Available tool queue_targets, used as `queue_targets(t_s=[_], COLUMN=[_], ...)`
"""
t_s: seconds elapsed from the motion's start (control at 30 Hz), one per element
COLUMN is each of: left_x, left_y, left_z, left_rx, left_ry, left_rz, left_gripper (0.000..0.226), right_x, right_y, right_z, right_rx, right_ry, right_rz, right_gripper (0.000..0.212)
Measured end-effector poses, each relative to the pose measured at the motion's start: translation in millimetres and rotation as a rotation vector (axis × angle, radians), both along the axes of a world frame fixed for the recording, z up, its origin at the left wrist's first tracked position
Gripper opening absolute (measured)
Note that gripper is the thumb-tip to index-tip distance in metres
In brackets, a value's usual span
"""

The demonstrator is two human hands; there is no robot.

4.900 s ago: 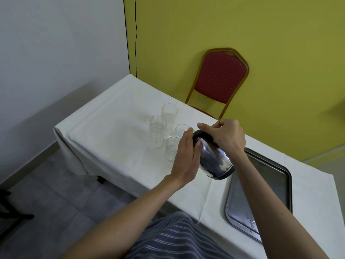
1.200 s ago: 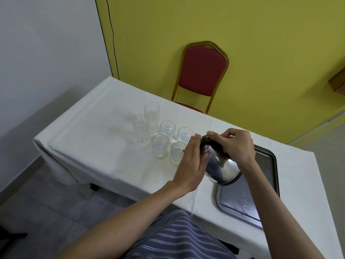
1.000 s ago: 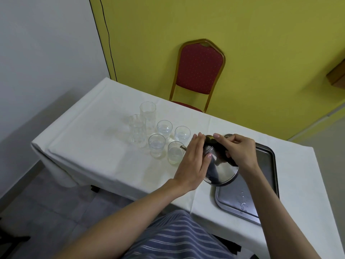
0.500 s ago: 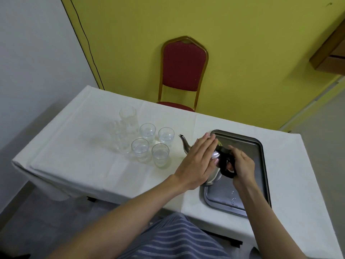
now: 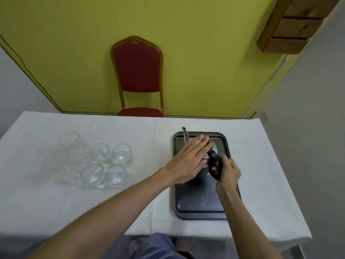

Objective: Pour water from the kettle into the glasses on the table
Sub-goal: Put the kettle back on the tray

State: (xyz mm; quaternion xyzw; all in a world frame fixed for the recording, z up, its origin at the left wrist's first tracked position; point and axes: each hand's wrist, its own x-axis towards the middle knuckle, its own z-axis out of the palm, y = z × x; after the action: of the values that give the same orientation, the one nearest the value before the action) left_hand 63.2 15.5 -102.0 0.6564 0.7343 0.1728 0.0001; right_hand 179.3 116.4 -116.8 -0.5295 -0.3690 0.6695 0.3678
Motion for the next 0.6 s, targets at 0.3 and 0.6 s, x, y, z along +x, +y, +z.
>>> queue_targets(t_s=[0.3,0.6], left_x=[3.4,4.5], left_y=[30.1,27.2], left_z=[-20.9,-15.9], left_rx=[-0.073,-0.138], left_ry=[0.004,-0.126], left_rz=[-0.057,-0.053], left_gripper=[0.056,0.063], right_x=[2.5,1.3], right_y=[22.6,24.6], right_z=[-26.7,-19.5], right_rx=[-0.132,0.151], right_ry=[-0.038,-0.336], right_rz=[-0.144,-0.047], right_gripper=[0.032,0.028])
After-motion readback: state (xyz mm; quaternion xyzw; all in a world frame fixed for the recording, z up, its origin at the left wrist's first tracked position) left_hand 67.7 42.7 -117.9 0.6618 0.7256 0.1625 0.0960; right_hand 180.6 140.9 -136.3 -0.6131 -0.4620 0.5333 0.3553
